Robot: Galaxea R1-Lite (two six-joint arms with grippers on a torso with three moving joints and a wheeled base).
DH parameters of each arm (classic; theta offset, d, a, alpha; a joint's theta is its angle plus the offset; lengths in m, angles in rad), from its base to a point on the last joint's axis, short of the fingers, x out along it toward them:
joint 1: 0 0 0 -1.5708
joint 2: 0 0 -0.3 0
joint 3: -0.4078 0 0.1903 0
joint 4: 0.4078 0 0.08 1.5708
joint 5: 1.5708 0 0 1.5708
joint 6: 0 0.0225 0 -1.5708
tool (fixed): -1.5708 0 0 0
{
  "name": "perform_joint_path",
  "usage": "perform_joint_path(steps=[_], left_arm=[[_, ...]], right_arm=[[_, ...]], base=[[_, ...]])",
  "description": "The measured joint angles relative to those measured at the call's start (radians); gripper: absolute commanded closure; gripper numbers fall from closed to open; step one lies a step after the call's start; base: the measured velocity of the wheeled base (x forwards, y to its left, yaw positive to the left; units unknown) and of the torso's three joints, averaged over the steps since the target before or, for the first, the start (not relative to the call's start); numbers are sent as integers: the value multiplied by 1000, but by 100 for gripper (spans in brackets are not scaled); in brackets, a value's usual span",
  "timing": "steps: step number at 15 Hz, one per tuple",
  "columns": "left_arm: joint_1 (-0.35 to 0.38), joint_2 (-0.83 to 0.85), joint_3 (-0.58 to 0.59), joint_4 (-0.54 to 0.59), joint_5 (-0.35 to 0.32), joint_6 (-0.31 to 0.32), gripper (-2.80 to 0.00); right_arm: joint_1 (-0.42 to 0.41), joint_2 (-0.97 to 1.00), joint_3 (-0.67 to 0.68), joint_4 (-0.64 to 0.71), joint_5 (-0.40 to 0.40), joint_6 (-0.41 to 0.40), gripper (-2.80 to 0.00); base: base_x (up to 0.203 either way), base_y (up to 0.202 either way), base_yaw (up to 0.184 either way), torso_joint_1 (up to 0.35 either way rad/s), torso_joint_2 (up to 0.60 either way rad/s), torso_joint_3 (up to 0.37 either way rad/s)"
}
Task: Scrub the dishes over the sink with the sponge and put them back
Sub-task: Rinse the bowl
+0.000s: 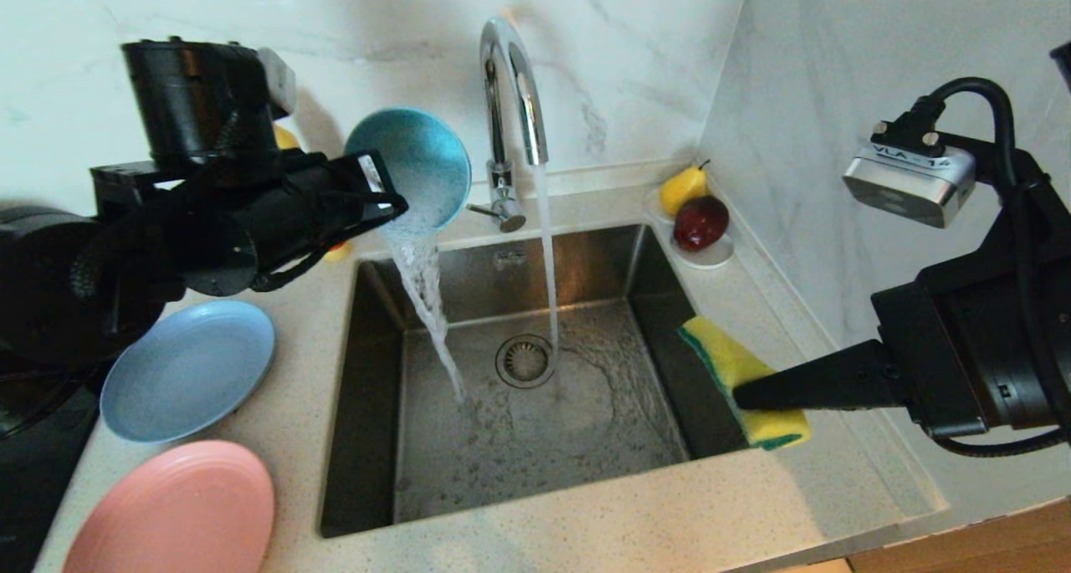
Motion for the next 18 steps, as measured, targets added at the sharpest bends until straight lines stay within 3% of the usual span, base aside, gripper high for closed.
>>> perform_joint_path(steps=[2,5,9,13,18], left_arm=[[4,-39,46,-140,-34,52,0],[7,-64,85,-288,-51,58,0],[7,-87,153,-461,-127,56,0],[10,-102,196,-575,-173,64,0],[17,-134,278,-677,-272,135,0]], right_arm=[[-3,2,-8,0,0,-2,0],[-9,3,-8,0,1,-1,0],[-12,-1,-20,1,2,-1,0],[-13,-2,-8,1,3,-1,0],[-15,3,-6,3,8,-2,0]], base=[[0,0,0,0,0,0],[0,0,0,0,0,0],[0,0,0,0,0,0],[0,0,0,0,0,0],[0,0,0,0,0,0]])
